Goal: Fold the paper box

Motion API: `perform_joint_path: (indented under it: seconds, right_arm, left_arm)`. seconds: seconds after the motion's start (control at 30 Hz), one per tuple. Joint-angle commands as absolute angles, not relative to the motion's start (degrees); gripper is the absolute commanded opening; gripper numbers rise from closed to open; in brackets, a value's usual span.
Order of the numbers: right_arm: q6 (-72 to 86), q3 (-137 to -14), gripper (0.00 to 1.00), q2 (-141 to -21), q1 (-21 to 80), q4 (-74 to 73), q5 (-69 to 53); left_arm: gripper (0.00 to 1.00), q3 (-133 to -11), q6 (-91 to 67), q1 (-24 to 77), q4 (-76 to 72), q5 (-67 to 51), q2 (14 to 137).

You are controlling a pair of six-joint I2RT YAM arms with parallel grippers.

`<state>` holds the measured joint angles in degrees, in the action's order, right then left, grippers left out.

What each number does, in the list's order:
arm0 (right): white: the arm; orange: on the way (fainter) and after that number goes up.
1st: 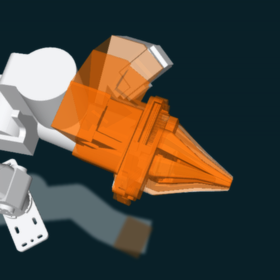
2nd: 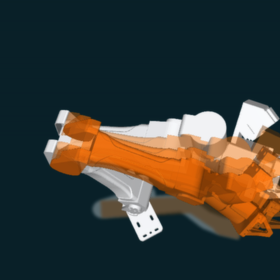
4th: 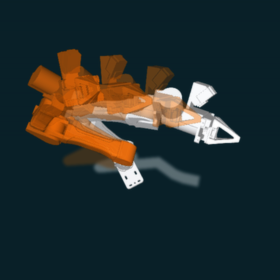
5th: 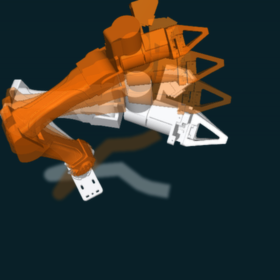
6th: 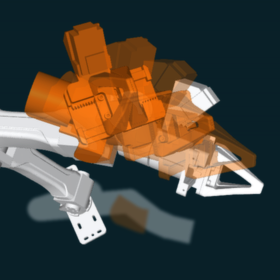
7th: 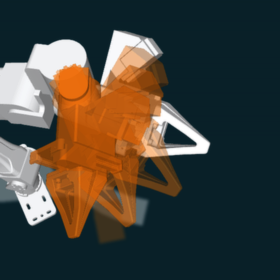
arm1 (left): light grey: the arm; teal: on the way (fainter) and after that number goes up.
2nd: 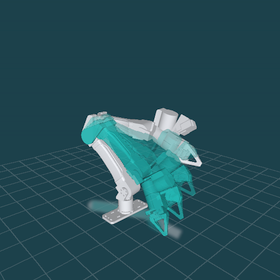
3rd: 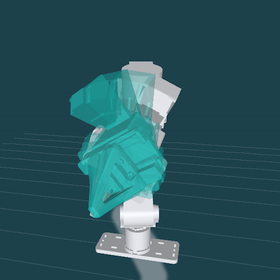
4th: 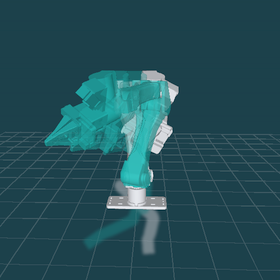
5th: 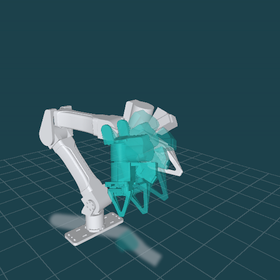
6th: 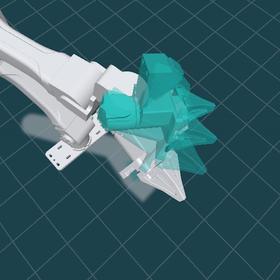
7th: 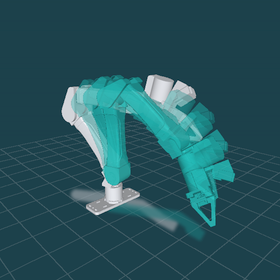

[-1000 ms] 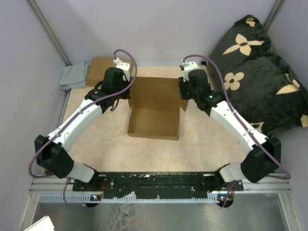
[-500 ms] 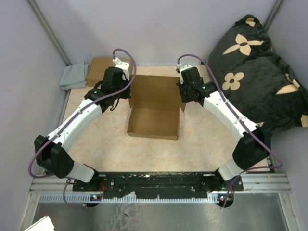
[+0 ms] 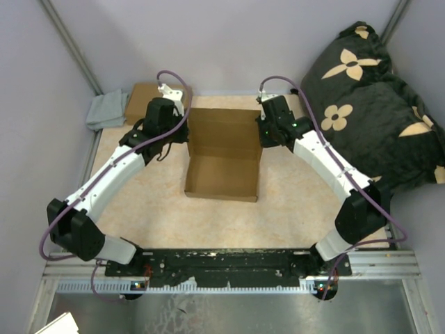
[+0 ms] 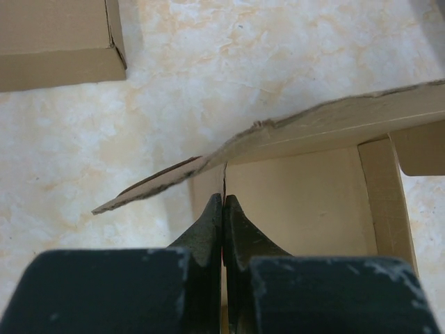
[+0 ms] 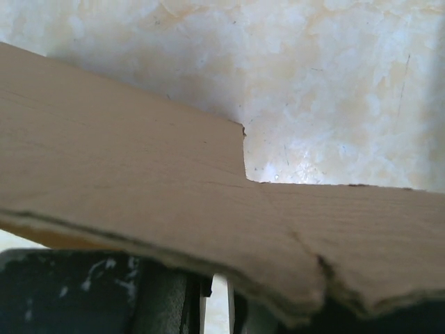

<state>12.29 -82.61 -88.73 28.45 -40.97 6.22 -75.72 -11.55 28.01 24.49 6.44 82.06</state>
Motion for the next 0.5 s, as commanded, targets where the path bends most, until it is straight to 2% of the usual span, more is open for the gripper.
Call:
perform_joint_path:
  seconds: [0.0, 0.47]
  right_arm:
    - [15.3, -85.0, 0.12, -88.7, 28.8, -34.0, 4.3]
    - [14.8, -81.7, 0.12, -89.6, 28.8, -25.0, 8.7]
  left_arm:
    - [0.00, -74.3, -14.0, 28.5, 19.1, 1.8, 80.3]
    - [0.00, -73.9, -15.2, 28.5, 14.2, 1.0, 81.8]
